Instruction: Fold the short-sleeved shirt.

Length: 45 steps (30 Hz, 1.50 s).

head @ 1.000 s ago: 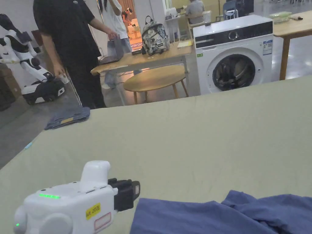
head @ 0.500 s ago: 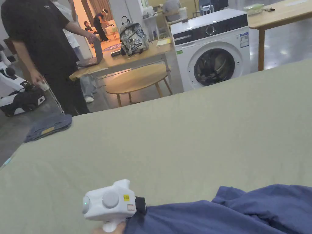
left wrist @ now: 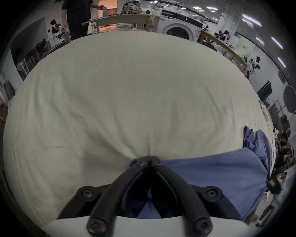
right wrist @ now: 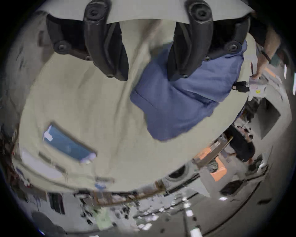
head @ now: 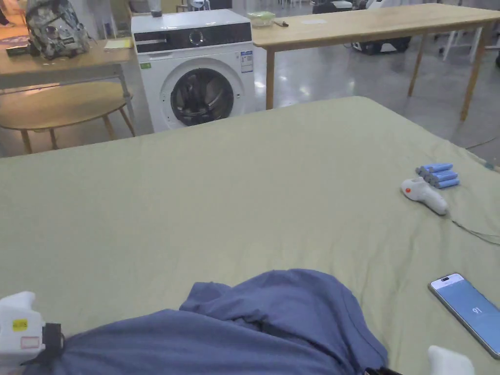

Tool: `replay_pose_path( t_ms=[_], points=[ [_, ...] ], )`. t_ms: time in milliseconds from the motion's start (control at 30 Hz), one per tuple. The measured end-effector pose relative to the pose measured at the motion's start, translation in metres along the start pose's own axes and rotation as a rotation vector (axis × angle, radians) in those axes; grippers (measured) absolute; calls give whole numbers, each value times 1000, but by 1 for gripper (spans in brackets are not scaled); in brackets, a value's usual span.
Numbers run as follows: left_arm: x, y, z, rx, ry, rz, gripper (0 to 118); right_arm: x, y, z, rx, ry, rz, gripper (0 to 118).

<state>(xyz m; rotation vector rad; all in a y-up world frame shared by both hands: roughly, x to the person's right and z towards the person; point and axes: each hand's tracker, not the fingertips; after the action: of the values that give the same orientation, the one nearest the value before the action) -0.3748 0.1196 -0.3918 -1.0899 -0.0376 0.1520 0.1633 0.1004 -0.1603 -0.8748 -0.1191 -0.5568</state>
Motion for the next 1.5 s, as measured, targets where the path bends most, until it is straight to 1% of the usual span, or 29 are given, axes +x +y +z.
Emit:
replay_pose_path(
  t_ms=[33, 67, 100, 133, 167, 233, 267, 300, 367, 400, 433, 500, 567, 633, 667, 700, 767, 833, 867, 967, 1067, 1167, 1300, 1333, 1400, 1500],
  points=[
    [1, -1, 1, -3, -1, 3, 0, 5, -2, -8, -9, 27, -36, 17],
    [1, -1, 2, -2, -1, 7, 0, 9, -5, -11, 5, 61, -75, 11],
    [2, -2, 4, -2, -1, 11, 0, 10, -7, -7, 33, 92, -95, 7],
    [1, -1, 5, 0, -3, 15, 0, 10, -7, -3, 40, 103, -101, 4],
    [0, -2, 8, 6, -15, 33, 0, 10, -4, 0, 34, 91, -91, 3],
    [-4, -7, 27, 82, -60, 67, 0, 8, 0, 11, 47, 115, -82, 1],
    [-8, -7, 42, 163, -77, 64, 0, 6, 3, 18, 60, 132, -63, 1],
    [-10, -10, 70, 239, -108, 60, 0, 3, 8, 27, 82, 144, -42, 1],
    [-13, -10, 114, 327, -172, 62, 0, -5, 16, 35, 83, 147, 1, 0],
    [-15, -10, 144, 406, -196, 60, 0, -9, 23, 43, 127, 231, 13, 0],
    [-17, -11, 175, 457, -208, 48, 0, -19, 34, 53, 154, 256, 19, 0],
    [-20, -13, 223, 546, -189, 29, 0, -39, 52, 68, 225, 273, 89, 0],
    [-24, -11, 265, 637, -171, -18, 0, -62, 80, 83, 269, 301, 154, 0],
    [-27, -9, 313, 754, -157, -30, 0, -87, 115, 97, 331, 349, 217, 0],
    [-33, -3, 324, 765, -132, -27, 0, -98, 131, 104, 364, 355, 245, 0],
    [-35, 1, 343, 829, -116, -33, 0, -110, 148, 112, 409, 371, 271, 0],
    [-37, 11, 373, 888, -82, -36, 0, -134, 180, 126, 474, 382, 333, 0],
    [-39, 26, 393, 930, -60, -45, 0, -162, 212, 142, 534, 404, 396, 0],
    [-38, 30, 401, 959, -37, -49, 0, -173, 224, 148, 554, 409, 409, 0],
    [-32, 52, 423, 1005, -21, -63, 0, -212, 265, 165, 641, 397, 475, 0],
    [-29, 82, 436, 1031, 33, -77, 0, -249, 301, 179, 686, 393, 506, 0],
    [-30, 111, 440, 1048, 48, -78, 0, -282, 335, 184, 711, 364, 532, 0],
    [-36, 148, 439, 1058, 77, -82, 0, -314, 368, 181, 742, 328, 547, 0],
    [-27, 150, 437, 1061, 88, -83, 0, -322, 377, 178, 738, 311, 558, 0],
    [-27, 161, 430, 1061, 115, -84, 0, -330, 389, 173, 724, 312, 555, 0],
    [-36, 183, 415, 1049, 106, -75, 0, -339, 407, 152, 729, 289, 530, 0]
  ],
)
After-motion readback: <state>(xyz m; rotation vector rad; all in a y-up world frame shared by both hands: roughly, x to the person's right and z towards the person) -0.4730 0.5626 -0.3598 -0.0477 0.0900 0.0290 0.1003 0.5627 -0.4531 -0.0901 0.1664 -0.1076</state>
